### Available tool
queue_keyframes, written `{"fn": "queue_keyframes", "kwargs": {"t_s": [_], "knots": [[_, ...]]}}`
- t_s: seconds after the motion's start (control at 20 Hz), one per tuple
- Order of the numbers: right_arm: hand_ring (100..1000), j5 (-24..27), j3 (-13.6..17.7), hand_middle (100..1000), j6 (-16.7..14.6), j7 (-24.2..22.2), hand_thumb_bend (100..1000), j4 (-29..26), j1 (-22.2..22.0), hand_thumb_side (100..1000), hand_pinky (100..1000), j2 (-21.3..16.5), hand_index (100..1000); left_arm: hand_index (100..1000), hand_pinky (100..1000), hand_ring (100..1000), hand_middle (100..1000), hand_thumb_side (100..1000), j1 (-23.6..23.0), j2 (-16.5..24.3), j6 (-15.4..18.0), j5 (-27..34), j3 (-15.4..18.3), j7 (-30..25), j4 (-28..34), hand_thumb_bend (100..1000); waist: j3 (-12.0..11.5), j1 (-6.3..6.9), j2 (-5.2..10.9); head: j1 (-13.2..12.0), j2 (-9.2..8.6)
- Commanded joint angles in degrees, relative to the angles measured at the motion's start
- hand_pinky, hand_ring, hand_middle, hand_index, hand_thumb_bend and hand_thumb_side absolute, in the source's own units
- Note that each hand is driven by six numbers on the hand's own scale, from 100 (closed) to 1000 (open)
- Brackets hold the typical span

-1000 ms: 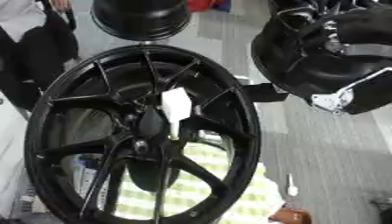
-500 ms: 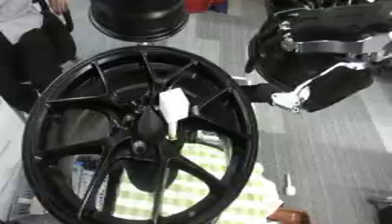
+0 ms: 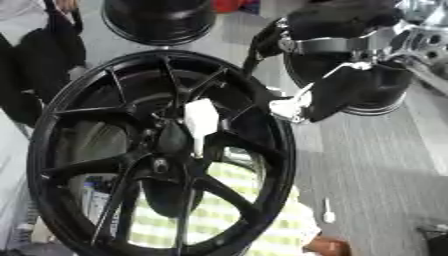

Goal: Pull the pin out of the wheel hub.

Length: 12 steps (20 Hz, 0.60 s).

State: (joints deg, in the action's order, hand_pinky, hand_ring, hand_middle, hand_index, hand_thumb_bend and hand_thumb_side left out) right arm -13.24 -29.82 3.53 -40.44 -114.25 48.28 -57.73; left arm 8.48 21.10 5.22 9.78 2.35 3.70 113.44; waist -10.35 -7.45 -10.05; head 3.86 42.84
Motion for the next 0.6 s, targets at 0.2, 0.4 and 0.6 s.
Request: {"fn": "queue_keyframes", "kwargs": {"t_s": [0.2,0.4,0.6], "knots": [[895,2.6,-0.9,791,5.4,-0.4,100,-0.3,3.6,597,929,2.1,839,859,815,712,721,731,0.4,1.3,-0.2,0.2,0.6,0.6,1.2,100,-0.5,0.09,0.93,0.7,0.36],[901,2.0,-1.5,796,7.5,-1.0,100,-0.3,5.0,566,930,3.9,845,858,815,711,719,732,0.4,1.3,-0.3,0.1,0.8,0.8,1.2,100,-0.9,-0.04,0.86,1.2,0.58],[909,1.1,-2.1,802,9.0,-1.6,103,-0.3,5.6,526,931,5.3,850,856,815,709,718,734,0.3,1.2,-0.5,0.2,0.8,1.0,1.2,100,-1.2,-0.07,0.86,1.9,1.05]]}}
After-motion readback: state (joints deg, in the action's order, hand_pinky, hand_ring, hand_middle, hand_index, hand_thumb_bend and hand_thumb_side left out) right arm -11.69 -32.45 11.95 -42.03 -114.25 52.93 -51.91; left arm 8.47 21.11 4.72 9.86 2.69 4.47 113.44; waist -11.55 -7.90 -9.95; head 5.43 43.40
